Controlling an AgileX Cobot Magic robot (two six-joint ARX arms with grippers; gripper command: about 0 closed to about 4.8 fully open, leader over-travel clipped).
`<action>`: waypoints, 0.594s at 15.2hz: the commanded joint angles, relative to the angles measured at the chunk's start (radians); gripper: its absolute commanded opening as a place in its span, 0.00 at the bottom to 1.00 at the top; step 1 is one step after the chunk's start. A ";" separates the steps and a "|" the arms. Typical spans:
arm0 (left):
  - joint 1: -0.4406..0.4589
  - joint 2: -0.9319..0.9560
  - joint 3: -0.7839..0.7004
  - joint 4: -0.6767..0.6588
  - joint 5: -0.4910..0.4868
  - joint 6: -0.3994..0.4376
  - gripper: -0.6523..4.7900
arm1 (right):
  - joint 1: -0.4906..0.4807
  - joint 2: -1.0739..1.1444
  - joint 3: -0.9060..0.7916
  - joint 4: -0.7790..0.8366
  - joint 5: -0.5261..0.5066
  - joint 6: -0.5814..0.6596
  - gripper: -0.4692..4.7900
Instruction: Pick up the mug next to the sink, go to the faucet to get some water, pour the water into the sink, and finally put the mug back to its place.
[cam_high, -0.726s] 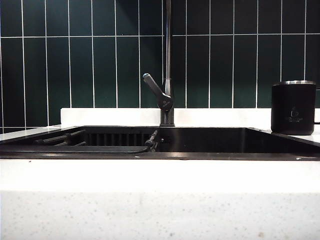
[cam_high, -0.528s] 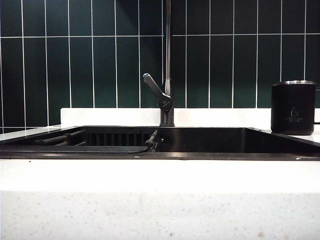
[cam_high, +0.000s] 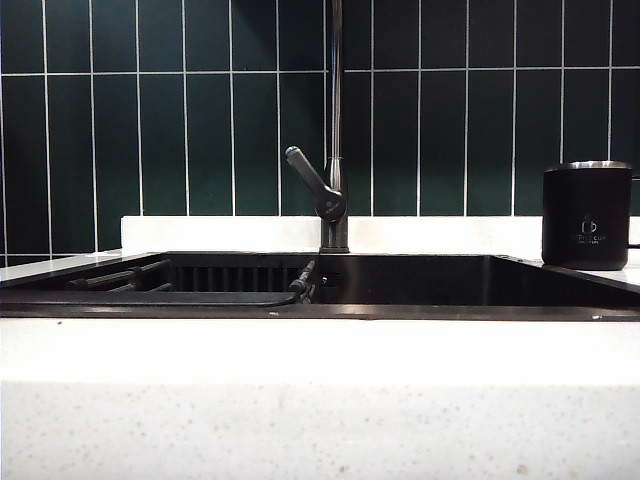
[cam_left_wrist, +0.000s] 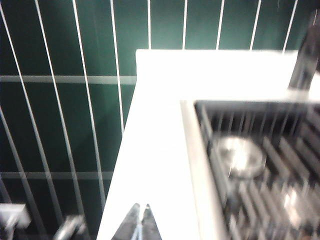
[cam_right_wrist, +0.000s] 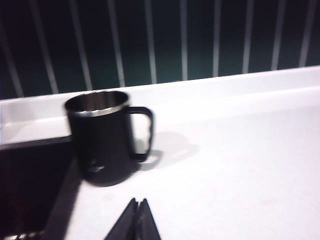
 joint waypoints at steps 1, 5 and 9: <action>0.000 0.000 0.019 0.130 0.026 -0.037 0.11 | 0.001 0.002 0.116 -0.070 0.057 0.022 0.07; 0.000 0.019 0.170 0.085 0.072 -0.026 0.11 | 0.000 0.065 0.302 -0.167 0.053 -0.041 0.07; 0.000 0.183 0.290 0.096 0.145 0.024 0.11 | 0.000 0.233 0.416 -0.138 0.048 -0.062 0.07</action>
